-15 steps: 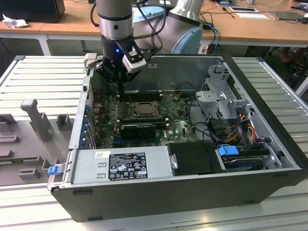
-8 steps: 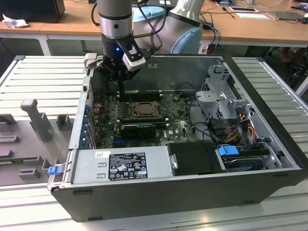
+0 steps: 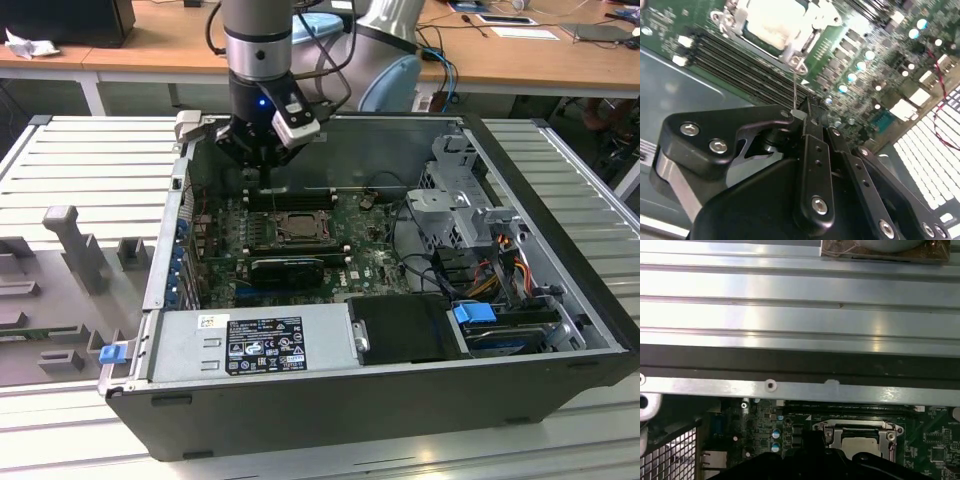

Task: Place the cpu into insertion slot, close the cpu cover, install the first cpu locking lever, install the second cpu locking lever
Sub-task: 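Install the first cpu locking lever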

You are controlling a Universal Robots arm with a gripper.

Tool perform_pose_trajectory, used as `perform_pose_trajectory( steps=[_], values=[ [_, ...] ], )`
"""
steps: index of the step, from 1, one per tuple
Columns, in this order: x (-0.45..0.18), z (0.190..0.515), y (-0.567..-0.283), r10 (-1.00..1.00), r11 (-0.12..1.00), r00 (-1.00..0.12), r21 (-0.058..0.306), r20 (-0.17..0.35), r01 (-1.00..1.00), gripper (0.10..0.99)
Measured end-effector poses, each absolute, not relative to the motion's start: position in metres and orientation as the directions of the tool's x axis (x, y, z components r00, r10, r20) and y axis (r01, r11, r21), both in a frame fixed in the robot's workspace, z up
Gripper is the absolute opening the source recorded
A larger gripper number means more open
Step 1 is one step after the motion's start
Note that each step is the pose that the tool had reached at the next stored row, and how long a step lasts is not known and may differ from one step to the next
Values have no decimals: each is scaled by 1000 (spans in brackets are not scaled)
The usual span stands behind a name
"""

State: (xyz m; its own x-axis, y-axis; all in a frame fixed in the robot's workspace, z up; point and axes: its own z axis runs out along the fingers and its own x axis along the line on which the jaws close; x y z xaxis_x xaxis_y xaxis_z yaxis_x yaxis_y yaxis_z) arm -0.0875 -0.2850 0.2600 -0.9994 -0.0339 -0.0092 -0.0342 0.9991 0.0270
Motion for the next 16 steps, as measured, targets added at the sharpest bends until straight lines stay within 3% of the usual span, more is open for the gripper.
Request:
perform_pose_trajectory(
  steps=[7, 10, 16],
  values=[
    [-60, 256, -285, -29, 999, -1000, 29, -9, -29, 106],
    [-56, 255, -285, -26, 997, -1000, 72, -9, -27, 106],
    [-44, 236, -286, -12, 997, -1000, 77, -10, -13, 106]
  ],
)
